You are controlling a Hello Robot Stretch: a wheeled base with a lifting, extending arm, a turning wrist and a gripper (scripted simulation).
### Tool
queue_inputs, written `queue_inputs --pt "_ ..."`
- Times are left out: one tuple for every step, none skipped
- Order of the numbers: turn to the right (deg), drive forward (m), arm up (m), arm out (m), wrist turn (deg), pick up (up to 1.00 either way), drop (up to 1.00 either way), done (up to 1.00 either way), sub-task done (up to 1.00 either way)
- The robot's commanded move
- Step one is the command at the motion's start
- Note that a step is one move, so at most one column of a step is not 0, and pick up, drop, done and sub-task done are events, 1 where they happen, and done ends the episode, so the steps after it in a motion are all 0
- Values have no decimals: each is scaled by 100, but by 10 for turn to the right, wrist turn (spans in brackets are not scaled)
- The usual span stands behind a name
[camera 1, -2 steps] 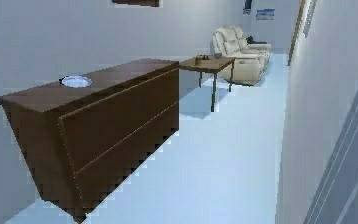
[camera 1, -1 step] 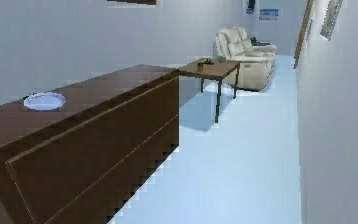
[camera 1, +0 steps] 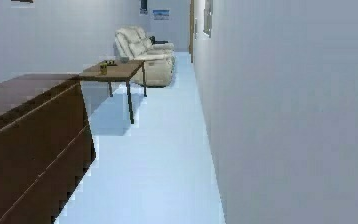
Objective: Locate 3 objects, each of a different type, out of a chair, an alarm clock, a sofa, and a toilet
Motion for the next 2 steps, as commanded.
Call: queue_inputs --pt "0 100 0 0 0 0 0 0 0" --pt "0 100 0 0 0 0 0 0 0"
